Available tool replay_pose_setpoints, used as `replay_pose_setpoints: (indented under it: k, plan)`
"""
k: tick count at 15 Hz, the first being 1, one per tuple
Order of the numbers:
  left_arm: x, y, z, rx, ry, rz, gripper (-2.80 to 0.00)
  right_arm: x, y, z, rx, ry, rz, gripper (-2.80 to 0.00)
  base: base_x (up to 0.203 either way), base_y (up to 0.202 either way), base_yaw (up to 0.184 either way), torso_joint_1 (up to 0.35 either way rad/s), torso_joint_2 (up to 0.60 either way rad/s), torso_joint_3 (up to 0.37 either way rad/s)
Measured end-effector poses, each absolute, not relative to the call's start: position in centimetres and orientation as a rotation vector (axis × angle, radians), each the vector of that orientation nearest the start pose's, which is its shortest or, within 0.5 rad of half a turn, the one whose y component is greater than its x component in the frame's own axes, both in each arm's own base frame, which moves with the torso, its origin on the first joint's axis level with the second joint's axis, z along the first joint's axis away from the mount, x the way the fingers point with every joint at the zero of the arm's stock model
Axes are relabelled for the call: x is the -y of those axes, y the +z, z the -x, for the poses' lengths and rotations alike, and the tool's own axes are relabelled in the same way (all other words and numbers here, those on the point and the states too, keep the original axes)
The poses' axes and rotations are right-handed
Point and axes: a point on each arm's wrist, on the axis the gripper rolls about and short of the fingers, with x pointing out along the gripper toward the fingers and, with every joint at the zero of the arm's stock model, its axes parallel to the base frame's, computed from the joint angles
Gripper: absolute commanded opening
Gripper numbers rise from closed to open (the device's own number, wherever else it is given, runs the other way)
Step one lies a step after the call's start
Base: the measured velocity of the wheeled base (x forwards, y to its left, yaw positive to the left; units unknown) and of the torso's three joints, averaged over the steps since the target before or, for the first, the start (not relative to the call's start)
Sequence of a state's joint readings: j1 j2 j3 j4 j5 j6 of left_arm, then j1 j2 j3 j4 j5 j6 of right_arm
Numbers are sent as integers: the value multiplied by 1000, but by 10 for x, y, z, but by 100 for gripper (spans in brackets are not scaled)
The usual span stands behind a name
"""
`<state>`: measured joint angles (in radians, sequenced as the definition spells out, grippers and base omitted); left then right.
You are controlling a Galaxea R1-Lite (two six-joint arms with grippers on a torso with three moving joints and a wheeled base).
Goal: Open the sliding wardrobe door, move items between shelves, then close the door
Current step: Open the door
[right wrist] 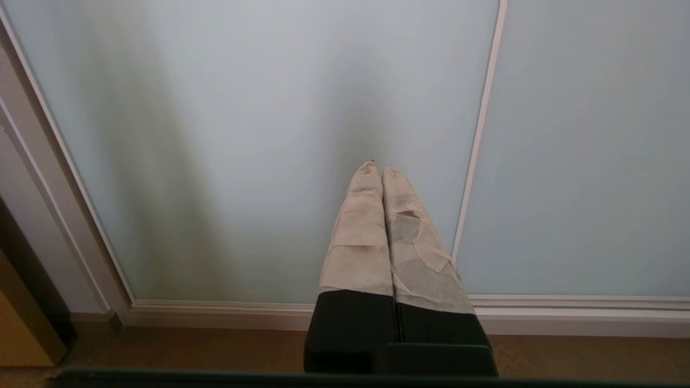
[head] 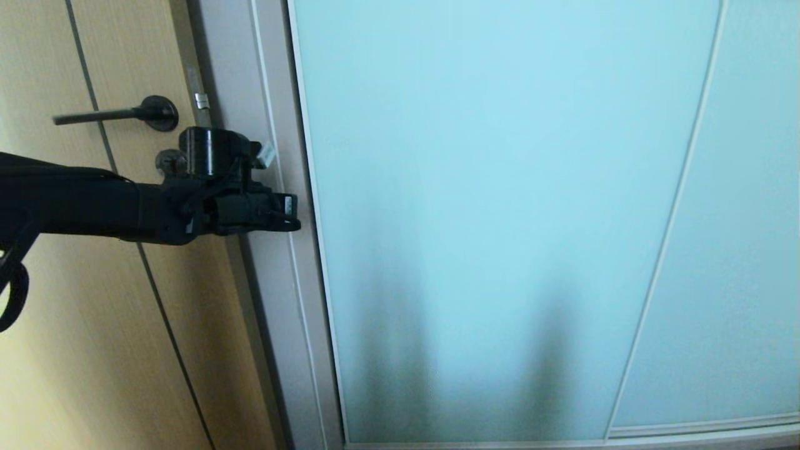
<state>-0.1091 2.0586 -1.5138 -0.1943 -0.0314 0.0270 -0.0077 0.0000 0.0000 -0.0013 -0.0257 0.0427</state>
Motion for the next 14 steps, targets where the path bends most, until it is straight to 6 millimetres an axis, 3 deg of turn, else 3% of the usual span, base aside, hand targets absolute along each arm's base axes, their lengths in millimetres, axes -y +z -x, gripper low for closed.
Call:
replay_pose_setpoints:
  k: [9,14]
  plan:
    - [46,211,-431,-302,-65,-48,-280,0,76,23,2,-33,-42,-280,0,0,0,0,0,0]
    - [47,204,-445,-247,-55,-43,-280,0,76,23,2,-33,-42,-280,0,0,0,0,0,0]
